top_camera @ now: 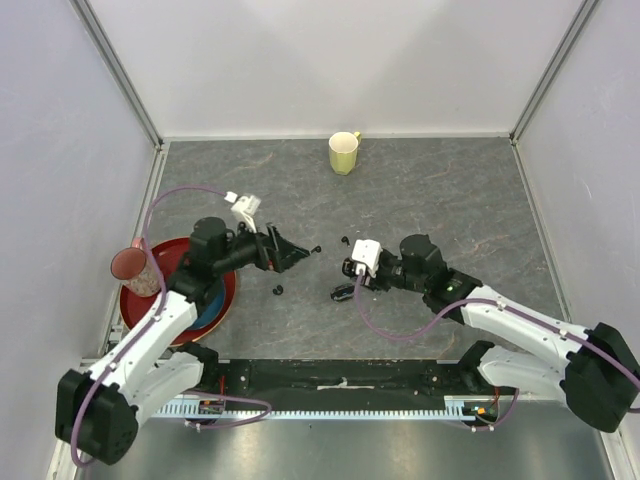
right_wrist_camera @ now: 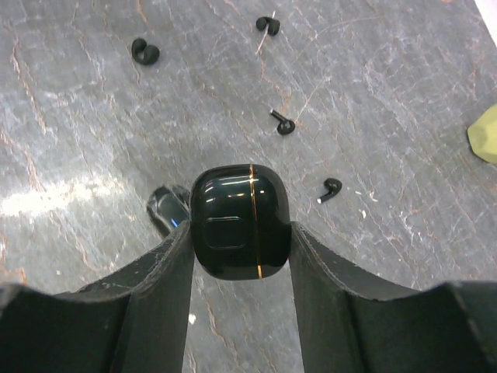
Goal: Insert the wireless bluetooth earbuds into the charging case
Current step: Pick up the charging case at the center of the board.
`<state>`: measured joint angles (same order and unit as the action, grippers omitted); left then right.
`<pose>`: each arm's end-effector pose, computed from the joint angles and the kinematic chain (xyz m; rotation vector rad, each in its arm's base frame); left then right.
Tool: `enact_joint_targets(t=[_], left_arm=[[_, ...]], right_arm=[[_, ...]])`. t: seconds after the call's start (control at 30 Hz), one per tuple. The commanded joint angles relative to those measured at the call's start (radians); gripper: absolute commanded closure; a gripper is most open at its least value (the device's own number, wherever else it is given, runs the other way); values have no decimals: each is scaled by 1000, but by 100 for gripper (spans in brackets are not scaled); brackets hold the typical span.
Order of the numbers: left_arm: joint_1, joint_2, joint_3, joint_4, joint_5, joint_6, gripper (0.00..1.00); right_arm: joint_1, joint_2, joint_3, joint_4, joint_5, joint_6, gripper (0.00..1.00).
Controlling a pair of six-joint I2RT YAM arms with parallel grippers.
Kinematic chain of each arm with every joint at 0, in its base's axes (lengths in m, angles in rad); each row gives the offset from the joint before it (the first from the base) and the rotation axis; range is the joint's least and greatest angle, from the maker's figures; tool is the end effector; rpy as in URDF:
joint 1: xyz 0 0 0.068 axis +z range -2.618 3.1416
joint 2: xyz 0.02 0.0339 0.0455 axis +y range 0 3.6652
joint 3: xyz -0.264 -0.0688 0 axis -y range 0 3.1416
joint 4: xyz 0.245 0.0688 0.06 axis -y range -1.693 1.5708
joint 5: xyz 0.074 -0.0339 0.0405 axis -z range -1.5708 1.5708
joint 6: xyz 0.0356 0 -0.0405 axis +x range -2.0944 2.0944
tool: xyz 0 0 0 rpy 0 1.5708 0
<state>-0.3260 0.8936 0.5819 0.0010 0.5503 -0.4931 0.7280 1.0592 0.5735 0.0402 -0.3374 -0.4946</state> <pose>0.1887 -0.0835 0.2693 0.2358 1.9643 -1.0645 0.1657 0.1635 0.2360 -1.3314 1.5232 0.4880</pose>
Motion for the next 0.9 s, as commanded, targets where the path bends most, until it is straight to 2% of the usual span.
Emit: enact_joint_targets(t=[0.0, 0.17, 0.37, 0.57, 0.73, 0.87], left_arm=[[-111, 74, -2, 177, -44, -70, 1], [-133, 155, -5, 205, 14, -73, 2], [-163, 197, -34, 294, 89, -98, 5], [-196, 220, -24, 324, 160, -81, 6], [-214, 211, -27, 335, 165, -58, 9], [-222, 217, -22, 343, 166, -52, 16]], right_arm=[[103, 45, -1, 205, 148, 93, 100], [197, 67, -15, 334, 300, 116, 100], [225, 65, -53, 475, 302, 180, 100], [228, 67, -55, 474, 281, 191, 100], [228, 59, -55, 471, 253, 192, 100], [228, 55, -54, 468, 221, 200, 100]])
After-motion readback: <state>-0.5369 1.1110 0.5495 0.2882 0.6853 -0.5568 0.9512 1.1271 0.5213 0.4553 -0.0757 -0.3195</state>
